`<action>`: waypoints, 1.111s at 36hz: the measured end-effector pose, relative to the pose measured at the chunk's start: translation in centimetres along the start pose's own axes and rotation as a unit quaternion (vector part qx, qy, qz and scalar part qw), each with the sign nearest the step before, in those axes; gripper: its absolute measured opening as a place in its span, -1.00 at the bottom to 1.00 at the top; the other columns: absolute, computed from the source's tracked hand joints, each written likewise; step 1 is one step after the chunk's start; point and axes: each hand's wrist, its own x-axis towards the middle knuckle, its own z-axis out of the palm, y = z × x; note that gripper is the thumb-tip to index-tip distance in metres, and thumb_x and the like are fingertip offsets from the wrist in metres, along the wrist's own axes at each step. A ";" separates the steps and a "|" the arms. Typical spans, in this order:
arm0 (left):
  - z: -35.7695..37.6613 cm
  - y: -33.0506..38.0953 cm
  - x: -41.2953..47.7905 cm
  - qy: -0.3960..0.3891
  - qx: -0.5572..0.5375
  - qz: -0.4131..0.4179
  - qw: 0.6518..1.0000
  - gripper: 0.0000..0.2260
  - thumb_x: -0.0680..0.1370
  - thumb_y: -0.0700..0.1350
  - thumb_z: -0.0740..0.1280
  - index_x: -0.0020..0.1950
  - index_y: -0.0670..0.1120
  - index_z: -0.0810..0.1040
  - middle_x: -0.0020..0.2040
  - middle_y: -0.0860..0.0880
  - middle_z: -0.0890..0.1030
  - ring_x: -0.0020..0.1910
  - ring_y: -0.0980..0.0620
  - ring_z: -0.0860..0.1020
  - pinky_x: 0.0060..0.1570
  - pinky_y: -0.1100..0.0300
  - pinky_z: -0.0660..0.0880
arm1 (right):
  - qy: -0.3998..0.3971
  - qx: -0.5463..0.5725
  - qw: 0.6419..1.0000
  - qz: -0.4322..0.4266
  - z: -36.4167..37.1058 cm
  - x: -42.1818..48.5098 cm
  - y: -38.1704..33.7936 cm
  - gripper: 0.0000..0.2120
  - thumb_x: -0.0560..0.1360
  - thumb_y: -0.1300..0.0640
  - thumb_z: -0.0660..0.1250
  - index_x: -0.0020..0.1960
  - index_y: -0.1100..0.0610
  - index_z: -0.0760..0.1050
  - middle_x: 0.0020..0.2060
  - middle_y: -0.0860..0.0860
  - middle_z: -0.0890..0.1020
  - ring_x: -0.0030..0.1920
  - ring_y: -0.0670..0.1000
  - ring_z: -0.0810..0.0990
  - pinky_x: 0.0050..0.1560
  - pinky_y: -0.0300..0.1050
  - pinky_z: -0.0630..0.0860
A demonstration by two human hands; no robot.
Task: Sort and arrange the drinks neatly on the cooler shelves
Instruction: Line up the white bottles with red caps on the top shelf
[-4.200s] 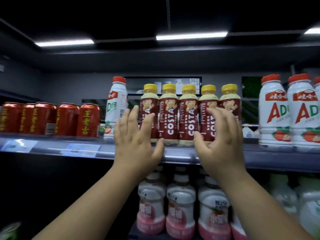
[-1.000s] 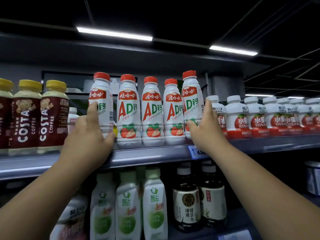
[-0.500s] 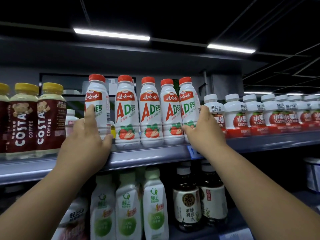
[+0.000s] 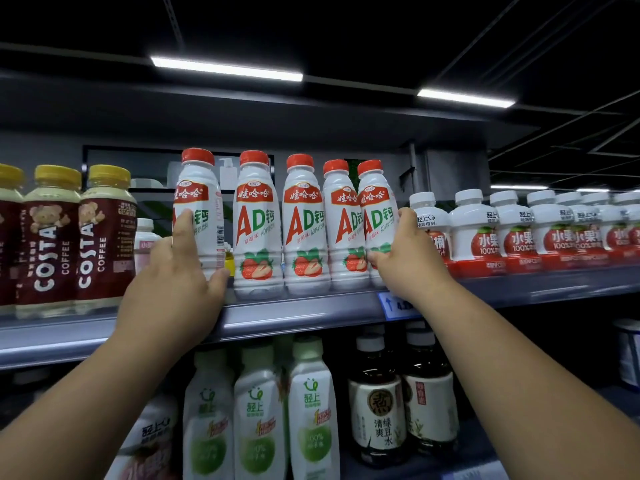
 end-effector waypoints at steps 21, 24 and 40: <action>0.0 0.1 -0.1 0.003 -0.002 -0.001 1.000 -0.24 0.58 0.12 0.28 0.58 0.09 -0.18 0.43 -0.22 0.33 0.23 -0.27 0.46 0.02 -0.10 0.45 | -0.002 0.055 0.998 0.002 -0.7 -0.6 0.3 -0.37 0.52 0.15 0.47 0.46 0.07 0.20 0.28 0.07 0.52 0.08 0.00 0.48 0.04 -0.09 0.44; 0.0 0.1 -0.1 0.003 -0.003 -0.005 1.000 -0.24 0.58 0.12 0.29 0.58 0.10 -0.17 0.42 -0.23 0.33 0.21 -0.28 0.47 0.00 -0.09 0.44 | -0.010 0.033 0.999 0.009 -0.2 0.0 0.1 -0.40 0.52 0.19 0.46 0.41 0.08 0.18 0.22 0.11 0.54 0.11 0.10 0.55 0.02 0.00 0.51; -0.1 0.1 0.0 0.001 -0.004 -0.006 1.000 -0.24 0.58 0.13 0.29 0.58 0.10 -0.17 0.40 -0.23 0.34 0.24 -0.28 0.45 0.06 -0.13 0.46 | -0.034 0.063 0.997 -0.008 -1.6 -1.1 0.0 -0.33 0.53 0.12 0.46 0.52 0.02 0.18 0.29 0.02 0.55 0.09 -0.03 0.45 0.07 -0.10 0.41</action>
